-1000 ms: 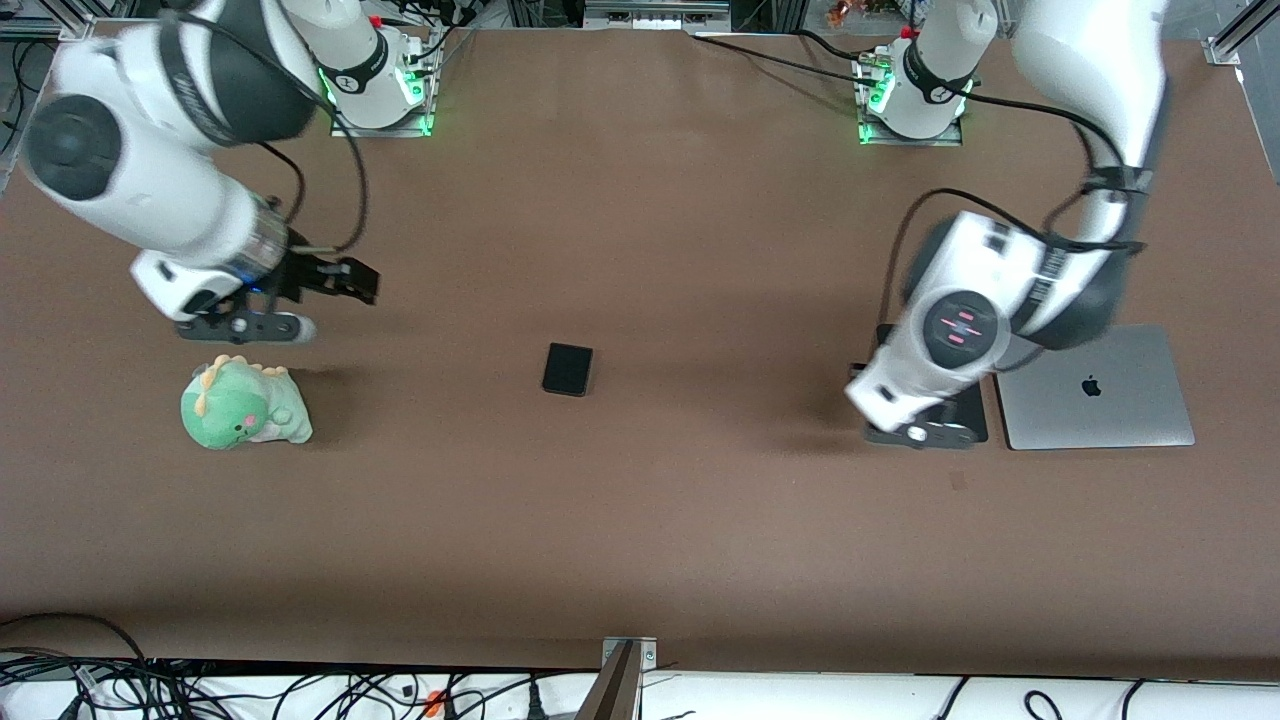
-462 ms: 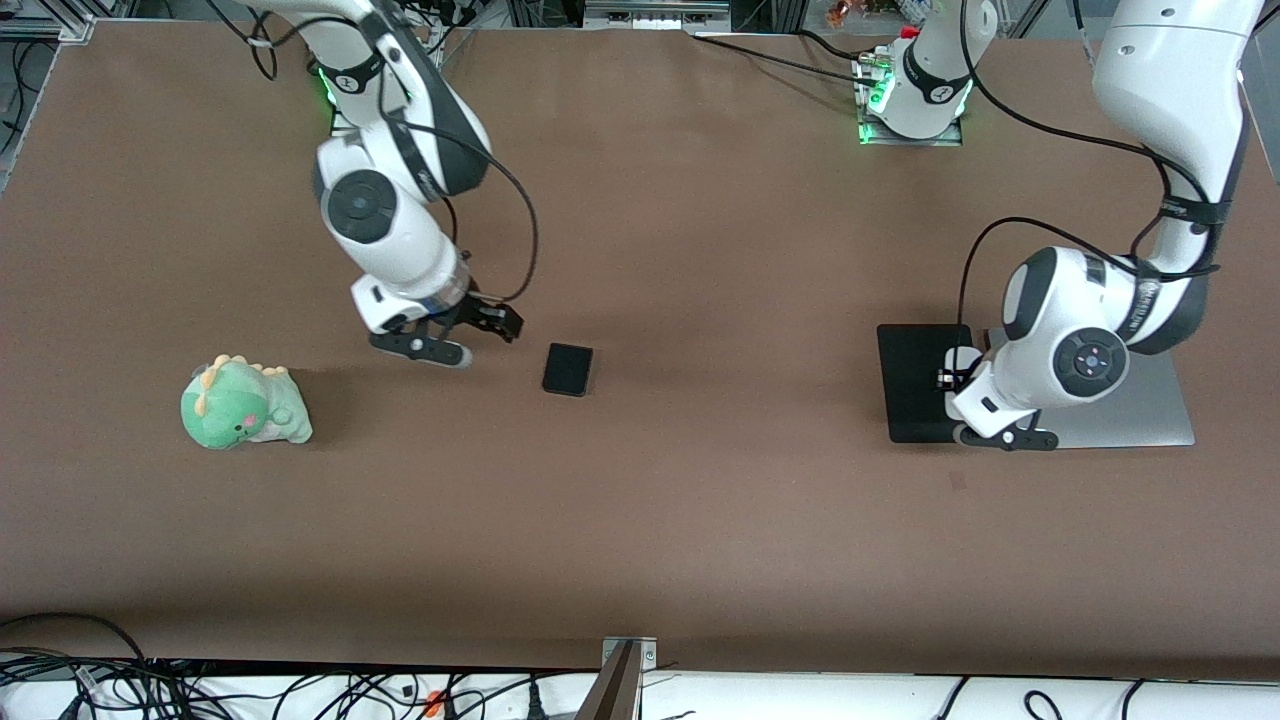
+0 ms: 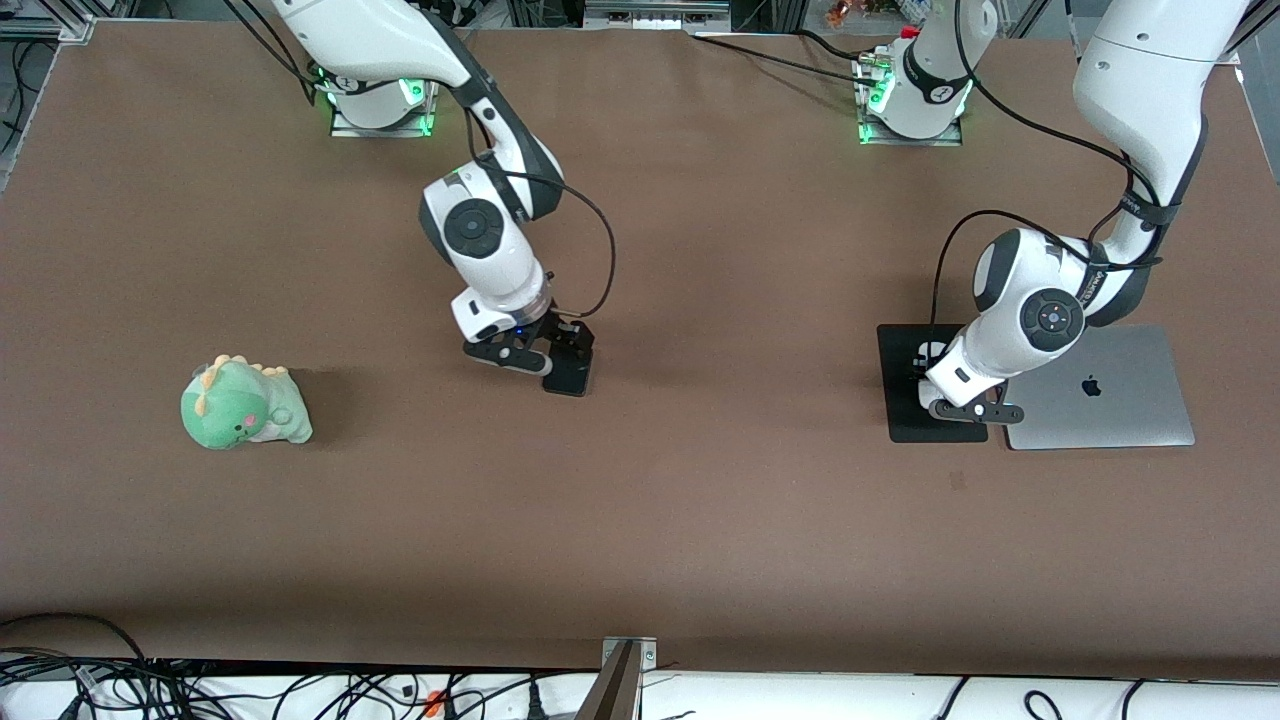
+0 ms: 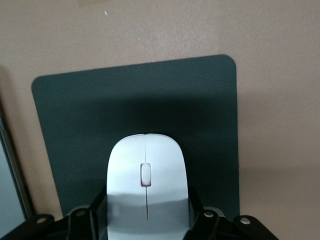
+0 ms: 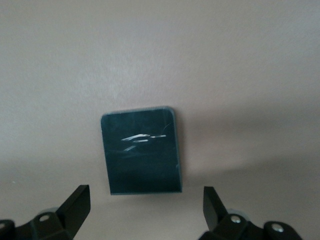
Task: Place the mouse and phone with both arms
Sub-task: 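Release the mouse on the pad while the right gripper grasps the phone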
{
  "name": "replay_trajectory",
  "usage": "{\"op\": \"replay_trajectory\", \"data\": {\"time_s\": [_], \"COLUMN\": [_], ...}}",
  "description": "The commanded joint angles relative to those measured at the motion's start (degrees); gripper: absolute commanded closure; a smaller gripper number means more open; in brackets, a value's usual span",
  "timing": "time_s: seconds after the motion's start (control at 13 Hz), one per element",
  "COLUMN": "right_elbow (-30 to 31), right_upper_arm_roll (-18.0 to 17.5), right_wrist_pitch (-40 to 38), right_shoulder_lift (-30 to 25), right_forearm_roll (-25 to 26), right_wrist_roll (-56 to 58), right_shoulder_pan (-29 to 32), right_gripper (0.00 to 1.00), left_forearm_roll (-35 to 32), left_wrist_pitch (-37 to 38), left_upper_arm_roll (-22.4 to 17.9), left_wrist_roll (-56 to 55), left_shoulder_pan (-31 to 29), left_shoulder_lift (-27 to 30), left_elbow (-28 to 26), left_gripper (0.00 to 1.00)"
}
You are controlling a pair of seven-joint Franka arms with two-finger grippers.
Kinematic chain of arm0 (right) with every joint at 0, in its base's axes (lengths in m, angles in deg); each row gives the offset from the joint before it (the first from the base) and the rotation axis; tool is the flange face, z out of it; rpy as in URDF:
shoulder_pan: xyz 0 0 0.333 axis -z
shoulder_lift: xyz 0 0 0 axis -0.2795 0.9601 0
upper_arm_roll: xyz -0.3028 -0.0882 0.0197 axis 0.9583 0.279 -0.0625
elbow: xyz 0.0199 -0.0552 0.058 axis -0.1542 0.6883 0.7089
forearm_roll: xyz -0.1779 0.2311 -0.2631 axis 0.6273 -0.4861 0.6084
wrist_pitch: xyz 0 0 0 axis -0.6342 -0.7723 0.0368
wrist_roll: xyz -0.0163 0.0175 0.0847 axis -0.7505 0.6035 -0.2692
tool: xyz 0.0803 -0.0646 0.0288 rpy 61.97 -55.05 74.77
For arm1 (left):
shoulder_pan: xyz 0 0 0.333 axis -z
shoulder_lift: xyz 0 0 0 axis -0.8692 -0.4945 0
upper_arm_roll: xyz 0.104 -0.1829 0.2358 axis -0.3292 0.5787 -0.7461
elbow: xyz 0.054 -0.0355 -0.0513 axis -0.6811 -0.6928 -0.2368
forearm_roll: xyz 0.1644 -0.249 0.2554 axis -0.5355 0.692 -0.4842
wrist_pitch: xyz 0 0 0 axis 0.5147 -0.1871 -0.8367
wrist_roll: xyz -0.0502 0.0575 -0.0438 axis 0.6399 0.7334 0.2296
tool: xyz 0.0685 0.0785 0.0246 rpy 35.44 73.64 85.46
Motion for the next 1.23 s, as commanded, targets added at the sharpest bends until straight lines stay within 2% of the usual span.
{"op": "replay_trajectory", "data": {"time_s": [0.0, 0.15, 0.31, 0.54, 0.69, 1.08, 1.15], "right_elbow": [-1.24, -1.58, -4.65, -6.16, -7.64, -8.71, -8.53], "right_upper_arm_roll": [0.72, 0.81, 0.72, 0.81, 0.81, 0.99, 0.99], "right_wrist_pitch": [0.16, 0.25, 0.16, 0.25, 0.34, 0.78, 0.78], "right_shoulder_lift": [0.87, 1.48, 3.59, 5.53, 7.37, 9.22, 9.22], "right_forearm_roll": [3.57, 6.39, 6.84, 7.02, 7.02, 6.93, 7.02], "right_wrist_roll": [-1.00, -0.91, -1.09, -1.17, -1.17, -1.35, -1.26], "right_shoulder_pan": [-0.54, -0.45, -0.54, -1.07, -1.15, -1.86, -1.77], "right_gripper": [0.00, 0.00, 0.00, 0.00, 0.00, 0.00, 0.03], "left_forearm_roll": [0.83, 0.83, 0.75, 0.75, 0.66, 1.54, 2.41], "left_wrist_pitch": [0.01, 1.49, 7.70, 23.25, 31.09, 52.00, 55.52], "left_upper_arm_roll": [0.81, 0.90, 1.07, 2.38, 3.09, 3.27, 3.01], "left_wrist_roll": [-0.10, 0.42, 0.43, 0.78, 0.86, 10.08, 11.05], "left_shoulder_pan": [-0.84, -0.84, -0.41, 0.56, 1.18, 2.06, 2.06], "left_shoulder_lift": [2.24, 2.94, 3.91, 3.74, 3.74, 3.74, 3.91], "left_elbow": [-1.44, -0.22, 4.24, 17.15, 24.28, 42.73, 45.99], "left_gripper": [0.00, 0.00, 0.00, 0.00, 0.00, 0.00, 0.00]}}
